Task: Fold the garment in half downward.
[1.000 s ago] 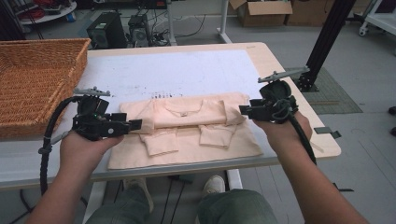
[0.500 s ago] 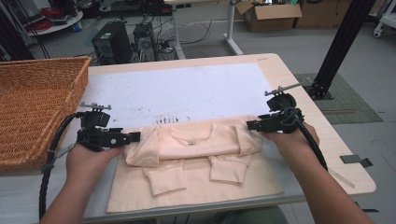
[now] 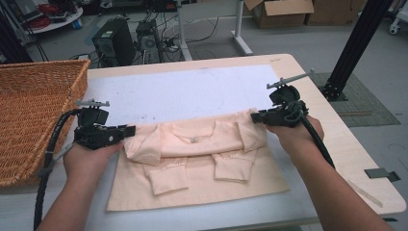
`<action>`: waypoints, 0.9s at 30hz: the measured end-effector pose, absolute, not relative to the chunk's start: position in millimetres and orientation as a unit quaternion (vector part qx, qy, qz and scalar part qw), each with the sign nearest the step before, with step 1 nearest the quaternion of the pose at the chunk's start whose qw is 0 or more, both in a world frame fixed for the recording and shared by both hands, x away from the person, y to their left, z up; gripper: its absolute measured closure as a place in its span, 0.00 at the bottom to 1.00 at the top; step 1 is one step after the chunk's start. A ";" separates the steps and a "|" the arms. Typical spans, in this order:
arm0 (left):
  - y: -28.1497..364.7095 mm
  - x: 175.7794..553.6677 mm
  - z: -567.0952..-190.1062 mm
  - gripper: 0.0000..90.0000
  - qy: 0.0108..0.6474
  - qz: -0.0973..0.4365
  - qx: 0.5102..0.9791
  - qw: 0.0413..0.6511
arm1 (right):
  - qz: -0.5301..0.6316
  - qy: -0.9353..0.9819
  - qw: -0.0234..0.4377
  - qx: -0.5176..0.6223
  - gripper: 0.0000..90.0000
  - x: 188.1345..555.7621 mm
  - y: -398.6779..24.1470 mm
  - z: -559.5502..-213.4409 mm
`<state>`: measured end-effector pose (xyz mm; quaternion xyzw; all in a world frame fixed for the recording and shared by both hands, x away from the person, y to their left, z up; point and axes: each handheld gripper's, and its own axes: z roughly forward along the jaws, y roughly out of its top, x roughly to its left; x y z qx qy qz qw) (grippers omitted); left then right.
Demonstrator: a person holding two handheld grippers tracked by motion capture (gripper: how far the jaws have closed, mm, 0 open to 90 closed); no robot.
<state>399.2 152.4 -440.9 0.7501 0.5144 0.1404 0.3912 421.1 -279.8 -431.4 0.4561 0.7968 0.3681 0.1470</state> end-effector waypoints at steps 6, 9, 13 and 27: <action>156.2 403.9 -435.5 0.64 0.528 0.154 0.743 0.380 | 0.356 0.802 0.153 0.455 0.76 427.7 -277.1 -431.0; 152.9 393.1 -420.0 0.52 0.521 0.169 0.732 0.405 | 0.377 0.790 0.166 0.455 0.63 416.8 -277.0 -414.5; 133.0 382.3 -401.2 0.46 0.497 0.150 0.727 0.449 | 0.404 0.790 0.153 0.435 0.54 402.8 -260.8 -396.6; 101.1 408.7 -427.8 0.92 0.466 0.101 0.787 0.391 | 0.369 0.826 0.073 0.419 0.95 419.6 -241.1 -426.8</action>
